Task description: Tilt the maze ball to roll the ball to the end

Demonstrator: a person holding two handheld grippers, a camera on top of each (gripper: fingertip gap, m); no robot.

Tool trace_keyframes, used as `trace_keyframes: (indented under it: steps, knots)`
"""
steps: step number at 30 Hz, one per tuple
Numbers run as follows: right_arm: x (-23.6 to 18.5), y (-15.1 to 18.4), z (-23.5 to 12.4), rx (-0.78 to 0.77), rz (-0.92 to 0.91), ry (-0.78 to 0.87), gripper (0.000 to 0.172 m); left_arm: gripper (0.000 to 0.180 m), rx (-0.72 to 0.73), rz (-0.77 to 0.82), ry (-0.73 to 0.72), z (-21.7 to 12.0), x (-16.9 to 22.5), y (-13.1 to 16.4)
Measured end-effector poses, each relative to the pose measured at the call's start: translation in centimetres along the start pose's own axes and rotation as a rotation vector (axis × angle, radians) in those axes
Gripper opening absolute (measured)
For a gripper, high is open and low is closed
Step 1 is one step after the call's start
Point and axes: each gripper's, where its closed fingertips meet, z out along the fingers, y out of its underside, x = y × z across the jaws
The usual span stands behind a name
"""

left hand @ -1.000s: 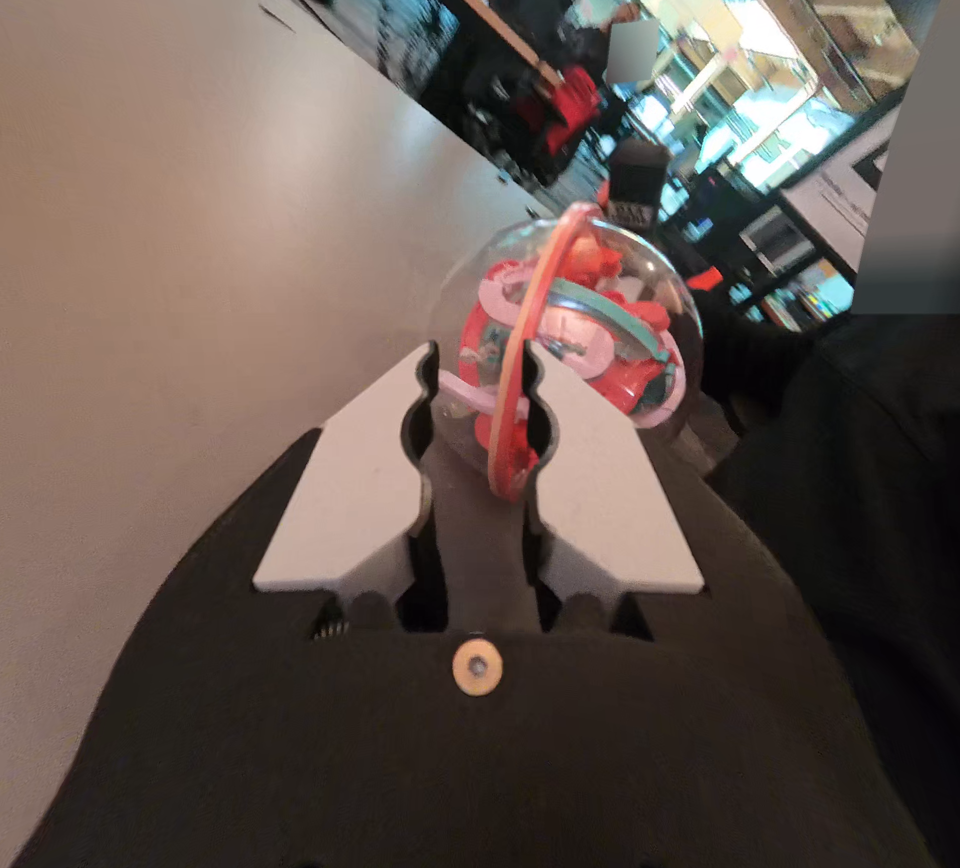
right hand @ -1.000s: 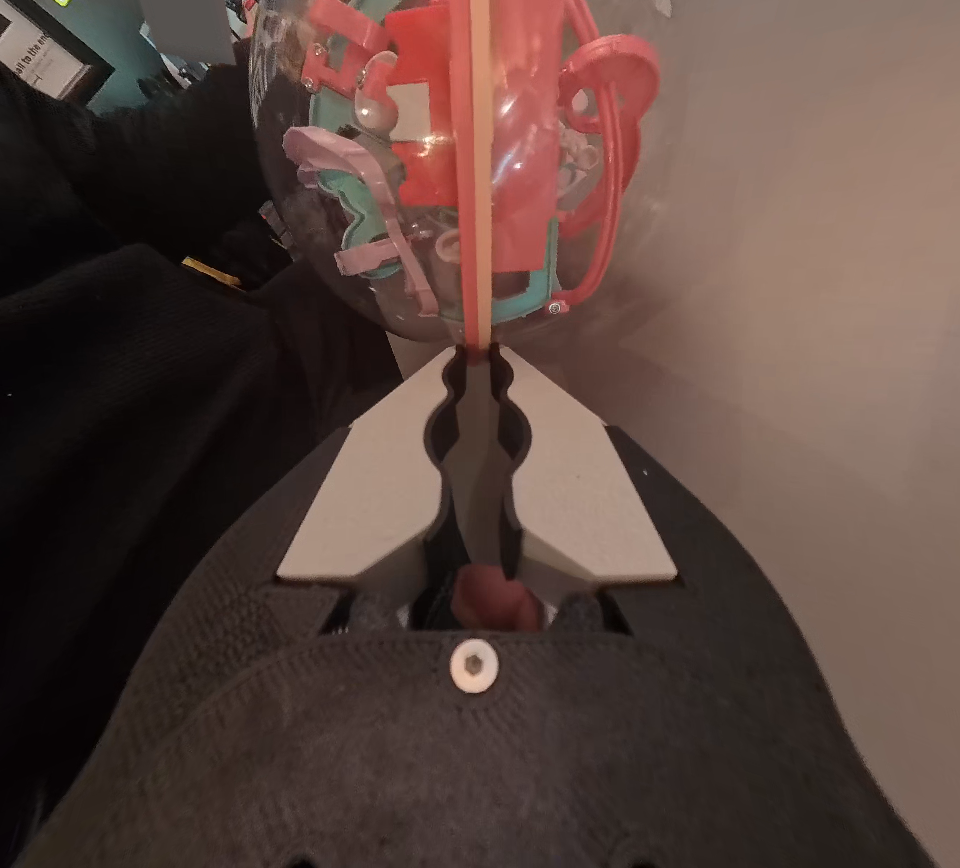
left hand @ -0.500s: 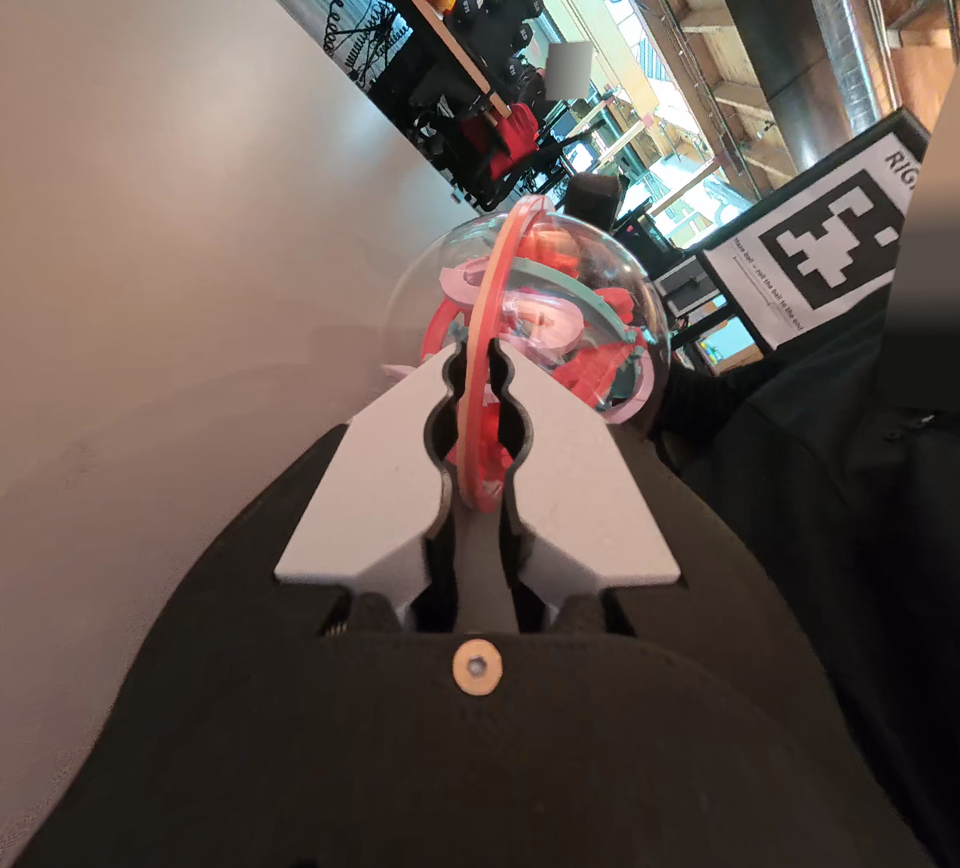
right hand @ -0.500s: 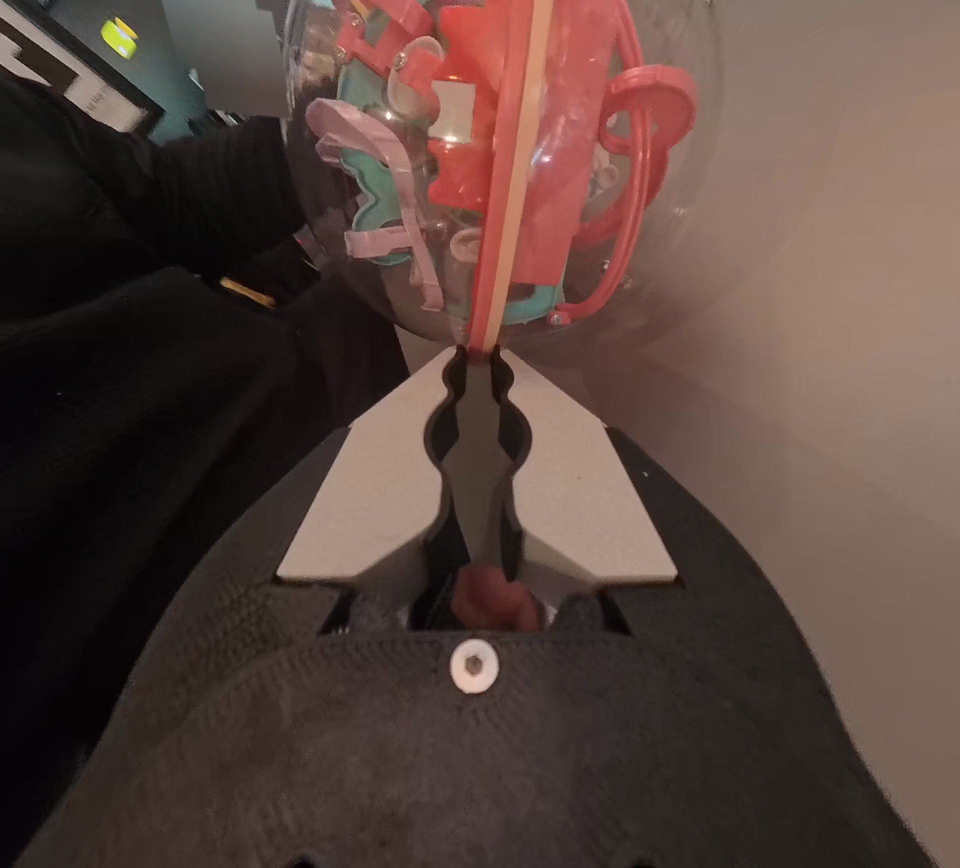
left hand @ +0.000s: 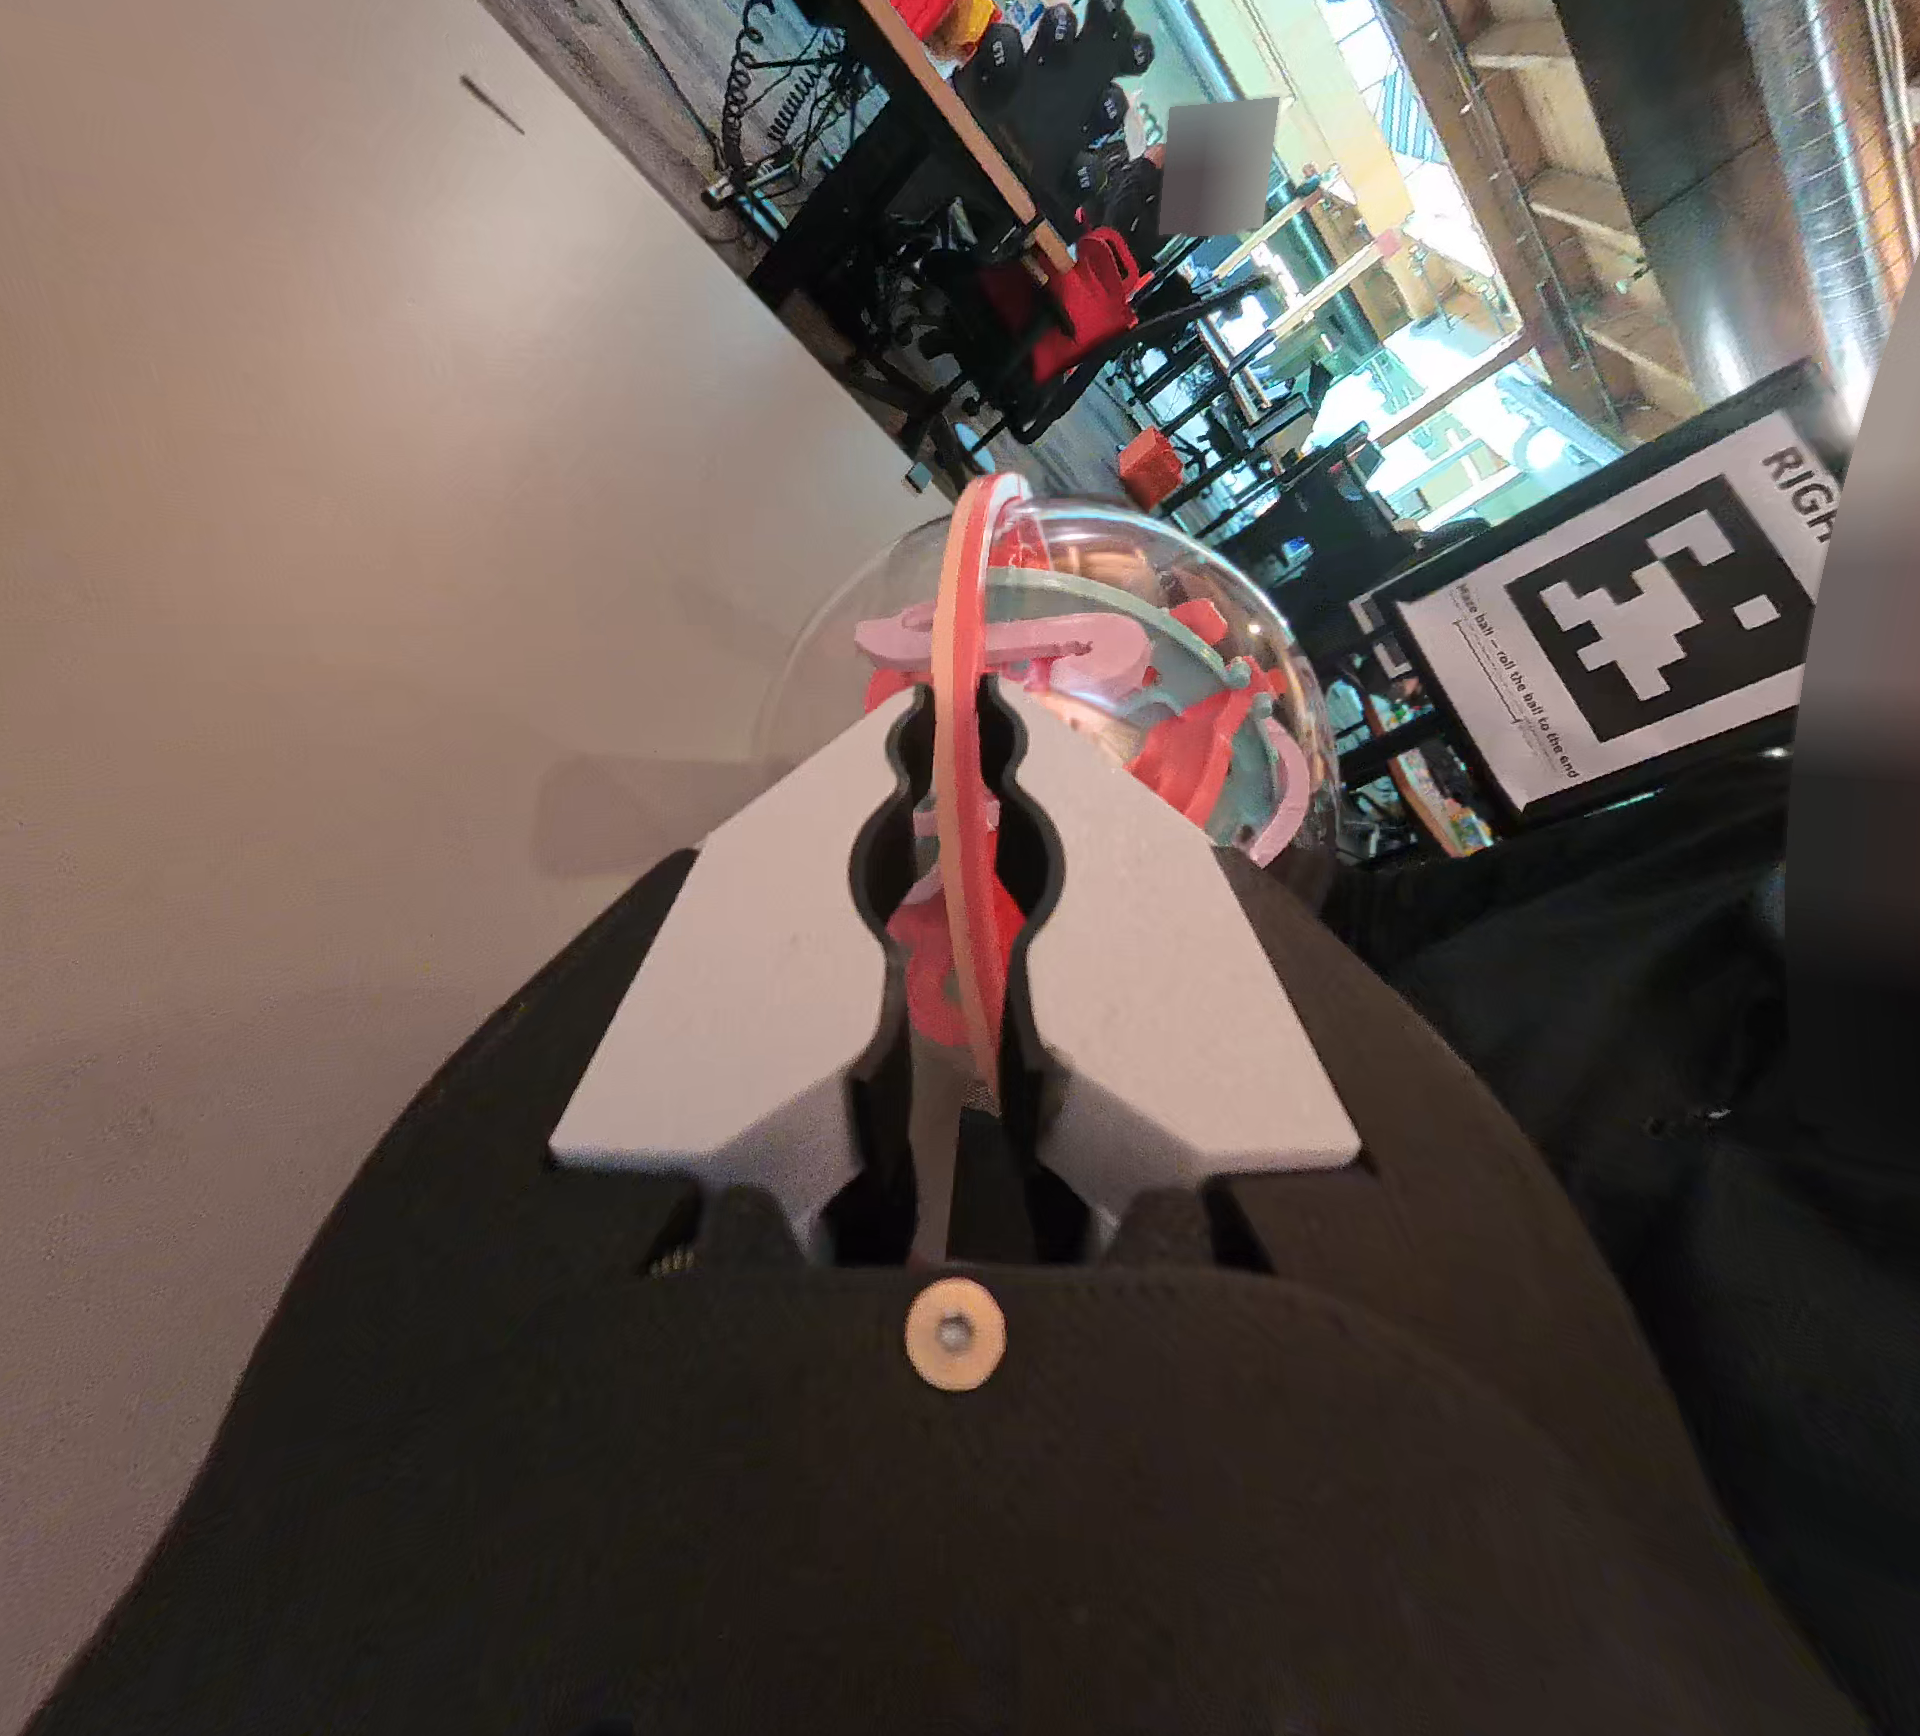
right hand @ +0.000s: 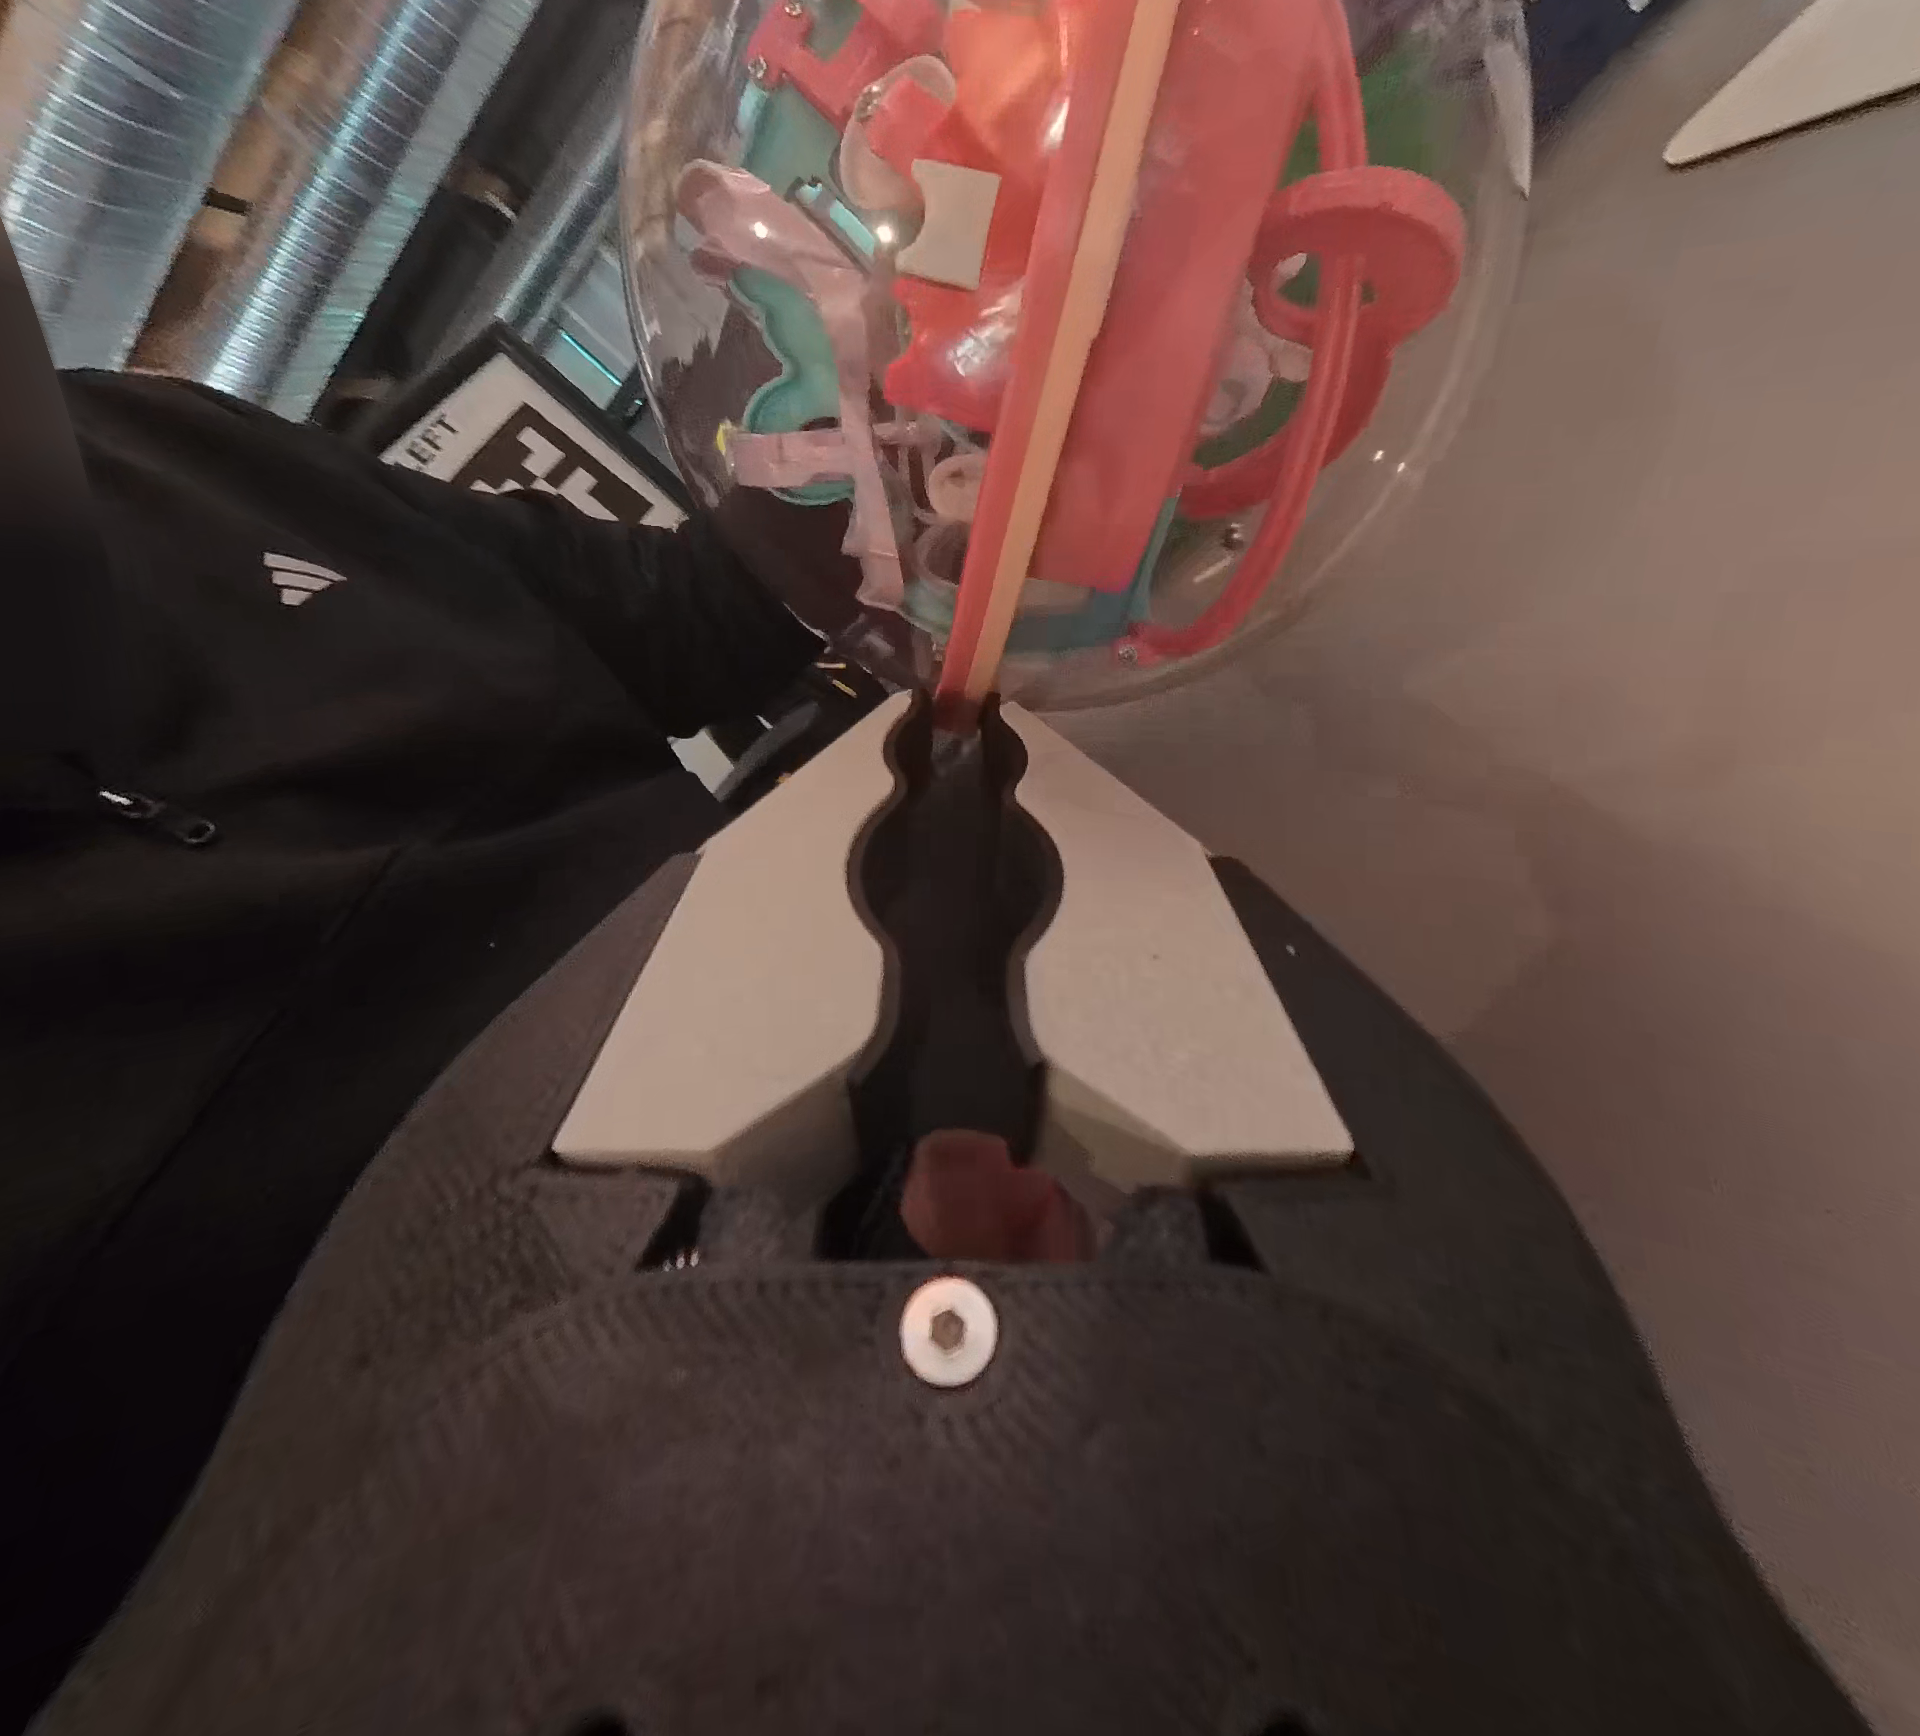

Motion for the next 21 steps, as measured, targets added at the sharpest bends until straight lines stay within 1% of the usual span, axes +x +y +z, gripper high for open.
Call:
trace_keyframes:
  steps: [6,8,11,16,21]
  knots:
    - [-0.8,-1.4,1.4,0.06,-0.033,-0.044,0.007,0.007,-0.029,0.11,-0.063,0.0,3.0,-2.9]
    - [-0.8,-1.8,2.1,0.054,-0.074,-0.038,0.006,0.007,-0.037,0.176,-0.063,0.1,5.0,-4.0]
    - [-1.5,-2.9,3.3,0.045,-0.129,-0.063,0.007,0.007,-0.059,0.313,-0.119,0.0,7.9,-5.7]
    - [-4.1,-5.8,4.8,0.066,-0.207,-0.143,0.007,0.007,-0.066,0.437,-0.19,-0.5,11.8,-8.7]
    - [-7.4,-8.0,5.5,0.1,-0.253,-0.222,0.007,0.007,-0.095,0.486,-0.251,-0.9,13.6,-11.3]
